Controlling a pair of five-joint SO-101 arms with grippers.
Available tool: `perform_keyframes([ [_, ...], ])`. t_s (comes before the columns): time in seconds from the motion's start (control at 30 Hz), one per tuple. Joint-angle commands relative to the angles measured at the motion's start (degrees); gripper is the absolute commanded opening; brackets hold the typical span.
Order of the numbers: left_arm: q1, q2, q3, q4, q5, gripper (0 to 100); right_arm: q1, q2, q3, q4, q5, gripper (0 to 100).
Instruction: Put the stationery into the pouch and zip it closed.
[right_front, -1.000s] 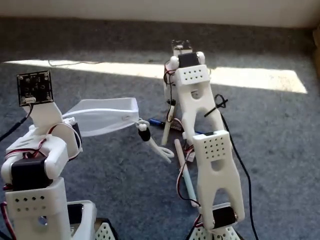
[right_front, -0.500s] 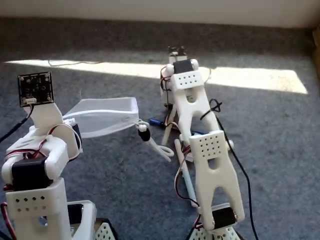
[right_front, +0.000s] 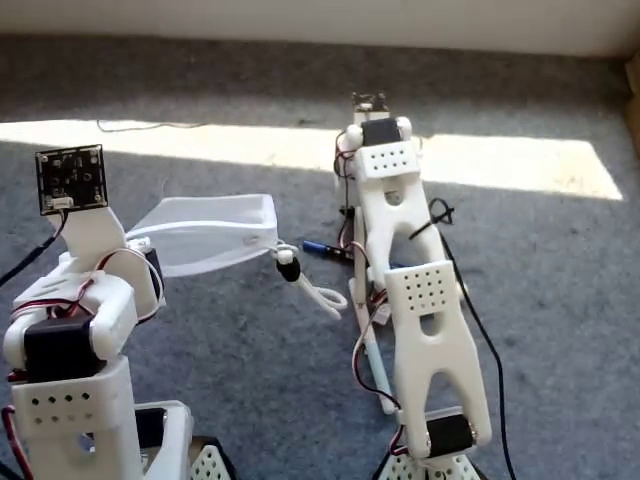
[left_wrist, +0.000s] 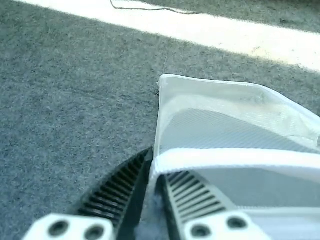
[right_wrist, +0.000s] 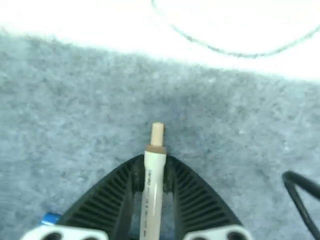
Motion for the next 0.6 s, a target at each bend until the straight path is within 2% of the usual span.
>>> perform_keyframes([
  [0.0,-1.0,0.7,-0.3,-0.3,-0.4,1,-1.5,-0.7,-8.0,2.9,0.7,0.5],
  [0.27,-0.8,0.7,-0.3,-0.3,-0.4,1,-1.5,-2.1,-10.5,3.1,0.5,0.5],
  [0.43,-0.7,0.7,-0.4,-0.3,-0.4,1,-1.2,-10.2,-8.8,3.2,0.4,0.5],
  [0.57,-0.7,0.7,-0.7,-0.3,-0.4,1,-1.3,-18.2,-1.5,3.2,0.4,0.5],
])
